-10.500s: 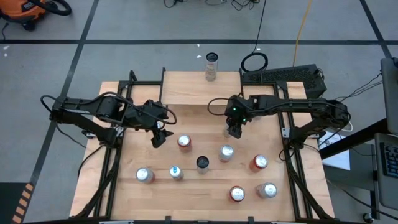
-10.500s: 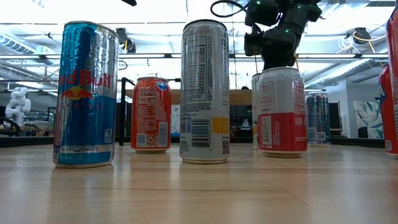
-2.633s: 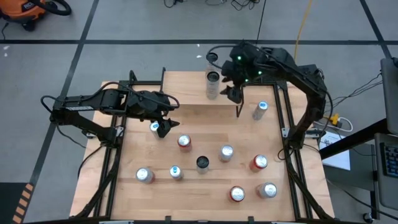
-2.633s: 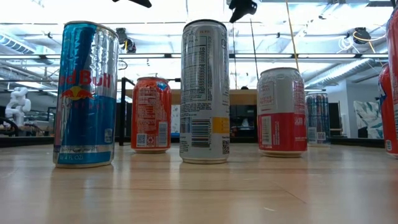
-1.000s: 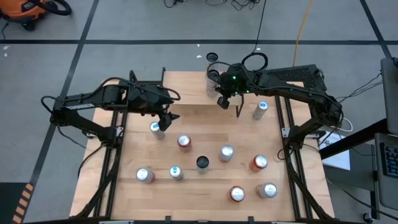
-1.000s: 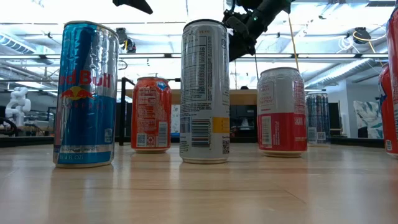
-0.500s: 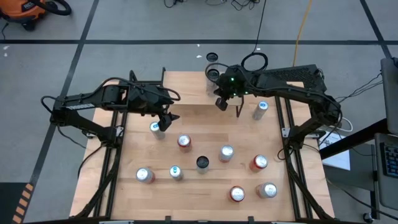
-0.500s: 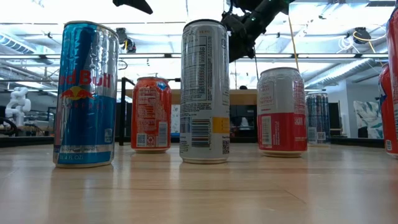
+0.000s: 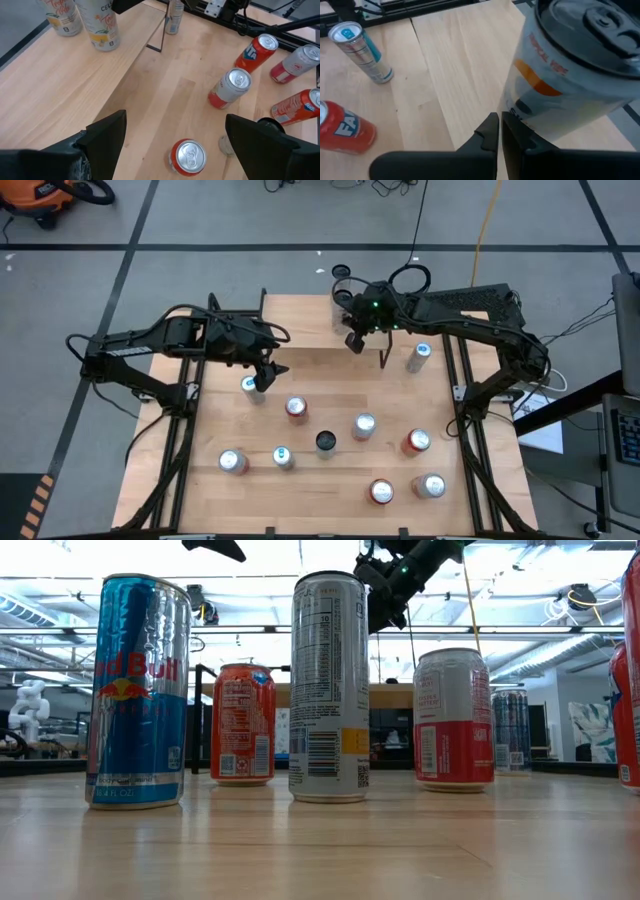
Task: Place canned beverage on shelf
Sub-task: Put the middle right white-yellow soda can aligned with the other white-yellow can on the shelf
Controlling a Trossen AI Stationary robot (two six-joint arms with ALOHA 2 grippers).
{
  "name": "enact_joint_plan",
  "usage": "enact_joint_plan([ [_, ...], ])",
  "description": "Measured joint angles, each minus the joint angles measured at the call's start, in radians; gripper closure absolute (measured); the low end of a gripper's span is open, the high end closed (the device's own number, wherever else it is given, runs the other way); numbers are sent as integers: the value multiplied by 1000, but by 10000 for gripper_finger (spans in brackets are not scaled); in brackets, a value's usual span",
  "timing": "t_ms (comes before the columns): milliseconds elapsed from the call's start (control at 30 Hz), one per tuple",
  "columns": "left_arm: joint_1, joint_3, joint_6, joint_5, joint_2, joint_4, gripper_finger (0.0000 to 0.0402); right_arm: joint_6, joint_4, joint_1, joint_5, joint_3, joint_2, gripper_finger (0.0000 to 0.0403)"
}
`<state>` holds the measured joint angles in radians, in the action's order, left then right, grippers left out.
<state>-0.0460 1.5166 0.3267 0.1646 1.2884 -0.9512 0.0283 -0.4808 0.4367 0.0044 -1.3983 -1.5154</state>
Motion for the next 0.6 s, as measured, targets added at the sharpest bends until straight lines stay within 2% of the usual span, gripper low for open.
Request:
enact_joint_plan([
  [600,0,0,5,-1,0,0,61,18,65,20,21,0,-22,403],
])
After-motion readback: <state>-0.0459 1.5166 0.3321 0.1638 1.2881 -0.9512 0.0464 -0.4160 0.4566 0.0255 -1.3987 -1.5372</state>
